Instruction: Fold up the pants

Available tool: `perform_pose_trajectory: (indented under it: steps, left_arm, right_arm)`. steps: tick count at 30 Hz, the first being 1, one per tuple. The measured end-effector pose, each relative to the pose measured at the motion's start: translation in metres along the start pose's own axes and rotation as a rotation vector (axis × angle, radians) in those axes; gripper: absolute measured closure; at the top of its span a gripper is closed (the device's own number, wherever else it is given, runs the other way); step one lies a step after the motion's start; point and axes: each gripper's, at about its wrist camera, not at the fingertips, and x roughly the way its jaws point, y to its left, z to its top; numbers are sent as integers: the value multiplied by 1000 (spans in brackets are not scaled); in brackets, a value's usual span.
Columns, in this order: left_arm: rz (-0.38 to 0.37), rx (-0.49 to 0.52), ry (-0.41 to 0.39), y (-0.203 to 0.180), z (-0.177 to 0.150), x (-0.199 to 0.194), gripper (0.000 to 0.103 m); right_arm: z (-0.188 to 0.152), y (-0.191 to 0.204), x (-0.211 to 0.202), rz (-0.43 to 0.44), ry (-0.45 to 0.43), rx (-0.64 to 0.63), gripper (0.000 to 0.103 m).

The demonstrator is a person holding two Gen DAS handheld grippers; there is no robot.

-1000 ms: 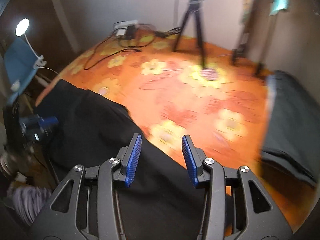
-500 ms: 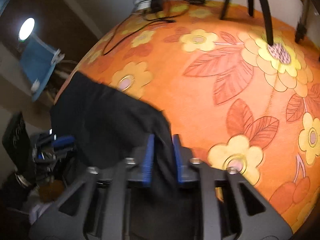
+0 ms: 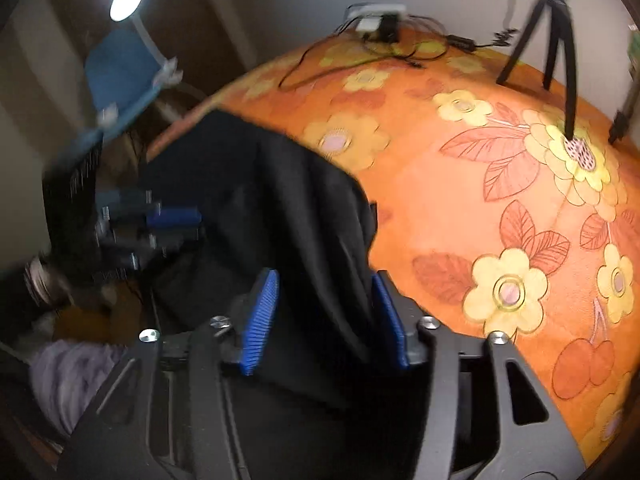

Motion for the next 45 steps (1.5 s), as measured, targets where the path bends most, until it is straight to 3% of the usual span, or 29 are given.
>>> perform_pose_trajectory:
  steps: [5, 10, 12, 14, 18, 22, 24, 26, 27, 30, 36, 39, 42, 45]
  left_arm:
    - [6, 6, -8, -2, -1, 0, 78]
    - [1, 6, -16, -1, -3, -1, 78]
    - [1, 7, -18, -1, -3, -1, 78]
    - [0, 7, -21, -1, -3, -1, 78]
    - [-6, 6, -28, -1, -4, -2, 78]
    - [-10, -8, -23, 1, -5, -4, 78]
    - [-5, -24, -26, 6, -8, -11, 78]
    - [21, -51, -46, 15, -14, -24, 78]
    - [34, -80, -59, 24, -18, -33, 78]
    - [77, -224, -104, 63, -37, -63, 78]
    - [190, -464, -140, 145, -81, -108, 74]
    - [203, -577, -166, 176, -98, -121, 57]
    - [188, -676, -192, 205, -110, -130, 56]
    - [176, -708, -203, 216, -115, -131, 56]
  right_arm:
    - [17, -37, 17, 5, 15, 184, 50]
    - [24, -63, 38, 112, 43, 343, 54]
    - [28, -56, 44, 105, 79, 322, 87]
    - [29, -43, 44, 59, 79, 257, 90]
    - [43, -11, 20, -136, -37, 1, 95]
    - [46, -9, 42, -235, 44, -54, 91]
    - [48, -11, 40, -310, 49, -49, 68]
    - [51, -11, 33, -341, 15, -44, 57]
    - [52, -10, 26, -344, -3, -40, 57]
    - [60, 3, 10, -326, -40, -50, 57]
    - [70, 60, 4, -193, -71, -112, 57]
    - [73, 91, 16, -144, -53, -167, 57]
    - [73, 126, 35, -87, -26, -234, 57]
    - [71, 157, 53, -45, 18, -313, 57]
